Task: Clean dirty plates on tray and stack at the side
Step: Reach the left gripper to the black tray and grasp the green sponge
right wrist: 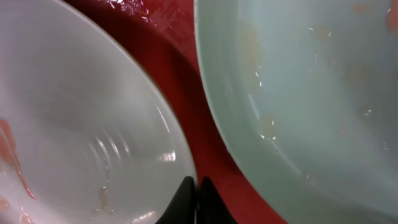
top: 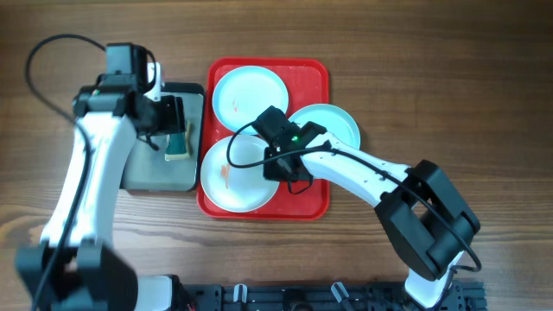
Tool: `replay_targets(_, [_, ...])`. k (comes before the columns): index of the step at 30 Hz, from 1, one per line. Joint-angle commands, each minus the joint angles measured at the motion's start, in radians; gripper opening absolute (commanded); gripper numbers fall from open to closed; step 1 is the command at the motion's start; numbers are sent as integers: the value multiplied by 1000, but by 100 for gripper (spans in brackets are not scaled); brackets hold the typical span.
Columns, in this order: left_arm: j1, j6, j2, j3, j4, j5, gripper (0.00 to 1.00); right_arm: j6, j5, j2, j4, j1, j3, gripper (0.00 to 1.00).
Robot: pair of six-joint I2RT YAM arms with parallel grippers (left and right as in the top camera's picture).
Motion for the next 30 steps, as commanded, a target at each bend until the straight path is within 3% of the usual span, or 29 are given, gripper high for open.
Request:
replay_targets(1, [-2, -10, 130, 16, 15, -60, 73, 19, 29, 18, 4, 3, -9, 4])
replay_targets(8, [-2, 2, 290, 16, 58, -60, 66, 19, 29, 18, 2, 3, -9, 4])
replay_targets(19, [12, 5, 313, 5, 108, -48, 53, 19, 29, 18, 1, 3, -9, 4])
replay_targets(30, [13, 5, 313, -117, 263, -11, 52, 18, 29, 18, 1, 3, -9, 4])
